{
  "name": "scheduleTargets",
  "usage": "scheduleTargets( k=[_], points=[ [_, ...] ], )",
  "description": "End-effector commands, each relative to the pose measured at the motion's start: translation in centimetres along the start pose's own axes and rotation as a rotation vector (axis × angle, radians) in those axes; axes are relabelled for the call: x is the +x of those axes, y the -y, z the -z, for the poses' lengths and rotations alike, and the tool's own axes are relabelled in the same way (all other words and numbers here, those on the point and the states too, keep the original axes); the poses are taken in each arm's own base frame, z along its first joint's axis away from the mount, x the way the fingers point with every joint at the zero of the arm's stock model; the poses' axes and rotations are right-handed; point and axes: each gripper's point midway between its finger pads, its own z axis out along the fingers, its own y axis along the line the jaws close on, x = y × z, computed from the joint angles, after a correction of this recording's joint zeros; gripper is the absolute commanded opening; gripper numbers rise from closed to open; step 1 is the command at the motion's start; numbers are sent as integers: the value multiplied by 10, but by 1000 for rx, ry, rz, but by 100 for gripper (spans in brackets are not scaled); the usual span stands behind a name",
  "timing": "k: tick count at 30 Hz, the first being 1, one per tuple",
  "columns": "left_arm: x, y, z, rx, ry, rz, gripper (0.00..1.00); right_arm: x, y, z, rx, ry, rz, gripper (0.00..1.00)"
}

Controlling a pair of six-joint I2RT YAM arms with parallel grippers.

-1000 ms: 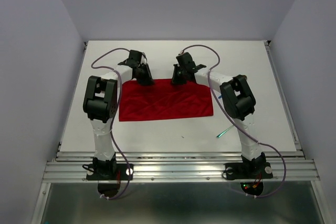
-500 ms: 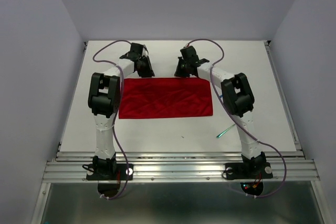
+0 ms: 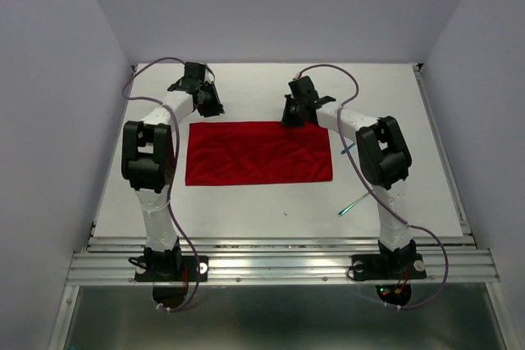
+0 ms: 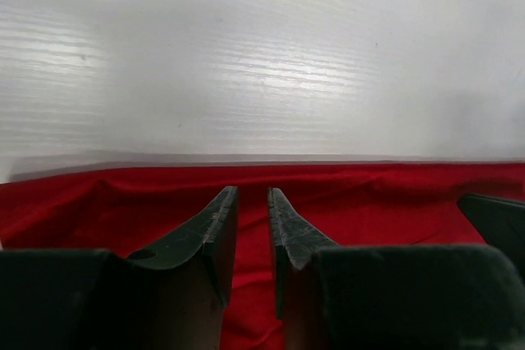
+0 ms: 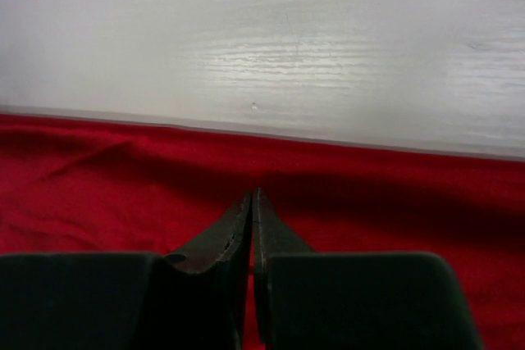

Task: Fold the napkin into a case and place the utensils inside
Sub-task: Smooth out the rectangle-folded napkin at the center of the board.

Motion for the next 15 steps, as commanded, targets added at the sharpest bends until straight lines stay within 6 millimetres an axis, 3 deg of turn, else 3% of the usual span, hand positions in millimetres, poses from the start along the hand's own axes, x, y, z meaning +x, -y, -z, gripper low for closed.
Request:
scheduleTargets(
  k=[1, 6, 10, 15],
  points=[
    [-15, -10, 28, -22, 74, -5, 32, -16, 1, 14, 10, 71, 17, 9],
    [-4, -29, 13, -58, 44, 9, 32, -13, 9, 5, 23, 57, 9, 9],
    [1, -54, -4, -115, 21, 32, 32, -16, 34, -3, 55, 44, -32, 9],
    [2, -81, -5, -165, 21, 52, 32, -18, 66, -2, 100, 36, -64, 8]
  ],
)
